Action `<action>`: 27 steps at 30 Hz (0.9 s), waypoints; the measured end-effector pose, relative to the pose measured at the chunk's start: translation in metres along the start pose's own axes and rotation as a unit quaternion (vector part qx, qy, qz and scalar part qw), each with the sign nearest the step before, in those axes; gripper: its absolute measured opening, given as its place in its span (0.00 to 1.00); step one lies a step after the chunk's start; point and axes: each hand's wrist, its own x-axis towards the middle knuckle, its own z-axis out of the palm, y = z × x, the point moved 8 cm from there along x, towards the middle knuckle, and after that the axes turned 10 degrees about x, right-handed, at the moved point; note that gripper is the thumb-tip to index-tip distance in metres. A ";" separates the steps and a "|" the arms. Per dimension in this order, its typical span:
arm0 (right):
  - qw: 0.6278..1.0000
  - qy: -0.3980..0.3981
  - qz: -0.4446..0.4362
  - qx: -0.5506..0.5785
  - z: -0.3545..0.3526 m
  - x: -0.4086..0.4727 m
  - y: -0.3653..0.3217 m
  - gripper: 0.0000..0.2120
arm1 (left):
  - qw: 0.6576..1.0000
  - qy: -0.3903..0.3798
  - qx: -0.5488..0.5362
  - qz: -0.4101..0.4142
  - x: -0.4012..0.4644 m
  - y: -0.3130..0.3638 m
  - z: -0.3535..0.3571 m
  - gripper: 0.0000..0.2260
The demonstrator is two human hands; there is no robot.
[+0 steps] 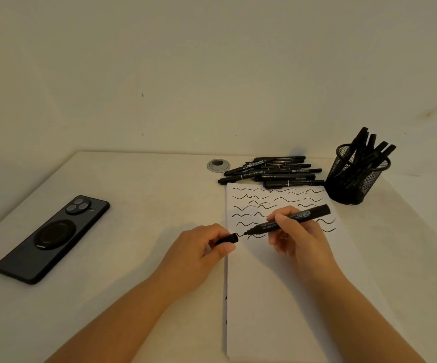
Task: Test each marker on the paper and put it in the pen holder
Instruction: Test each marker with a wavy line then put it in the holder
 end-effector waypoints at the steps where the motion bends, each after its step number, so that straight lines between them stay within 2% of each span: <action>1: 1.000 -0.004 -0.001 -0.004 0.002 -0.001 0.000 0.17 | 1.000 -0.001 0.004 0.000 0.000 0.000 0.000 0.11; 8: 0.997 -0.066 -0.004 -0.038 0.018 -0.008 -0.002 0.10 | 1.000 0.001 0.015 0.012 0.000 0.006 0.001 0.02; 13: 0.994 -0.097 -0.003 -0.054 0.024 -0.013 -0.002 0.09 | 0.997 0.024 0.048 0.057 -0.001 0.015 -0.003 0.09; 18: 0.998 -0.065 -0.006 -0.024 0.023 -0.013 0.001 0.11 | 0.989 0.039 0.085 0.114 -0.005 0.032 -0.004 0.13; 23: 0.998 -0.052 -0.021 -0.013 0.022 -0.012 0.002 0.12 | 0.983 0.059 0.107 0.134 -0.009 0.043 -0.006 0.16; 27: 0.999 -0.032 -0.028 0.003 0.020 -0.012 0.004 0.13 | 0.991 0.049 0.049 0.117 -0.009 0.045 -0.003 0.17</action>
